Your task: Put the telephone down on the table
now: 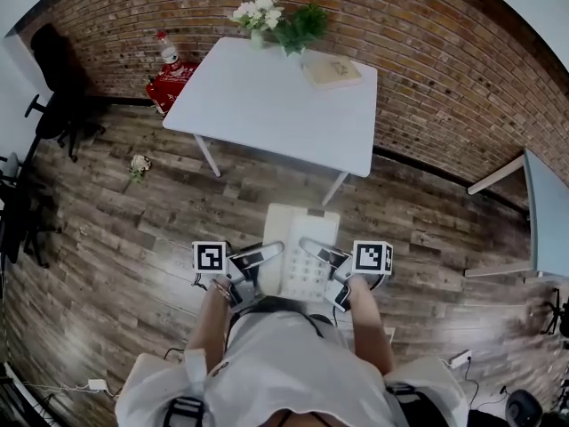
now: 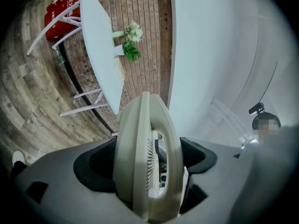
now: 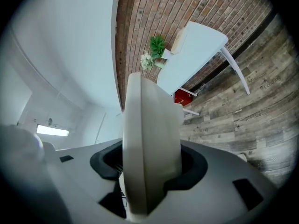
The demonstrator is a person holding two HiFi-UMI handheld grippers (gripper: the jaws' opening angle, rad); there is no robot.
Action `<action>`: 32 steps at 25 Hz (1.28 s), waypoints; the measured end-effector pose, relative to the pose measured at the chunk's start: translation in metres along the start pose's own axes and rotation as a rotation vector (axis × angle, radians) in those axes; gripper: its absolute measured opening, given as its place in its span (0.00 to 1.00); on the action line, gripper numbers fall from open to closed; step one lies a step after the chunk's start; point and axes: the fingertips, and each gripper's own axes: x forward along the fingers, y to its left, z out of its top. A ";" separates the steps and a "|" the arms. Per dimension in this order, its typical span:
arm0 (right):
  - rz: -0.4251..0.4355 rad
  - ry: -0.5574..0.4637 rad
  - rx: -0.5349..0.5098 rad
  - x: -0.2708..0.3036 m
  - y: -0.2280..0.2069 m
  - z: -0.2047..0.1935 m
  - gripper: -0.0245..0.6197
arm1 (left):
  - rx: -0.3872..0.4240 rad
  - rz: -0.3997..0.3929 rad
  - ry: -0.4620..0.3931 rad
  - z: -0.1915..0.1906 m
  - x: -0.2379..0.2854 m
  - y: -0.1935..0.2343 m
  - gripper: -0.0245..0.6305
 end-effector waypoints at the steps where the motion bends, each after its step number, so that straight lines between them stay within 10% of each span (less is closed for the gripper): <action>1: -0.004 -0.001 0.003 0.004 0.000 0.002 0.42 | -0.009 0.000 0.001 0.004 -0.001 0.002 0.66; 32: 0.020 0.001 0.073 0.063 -0.025 0.071 0.42 | -0.043 0.067 0.016 0.089 0.015 0.038 0.66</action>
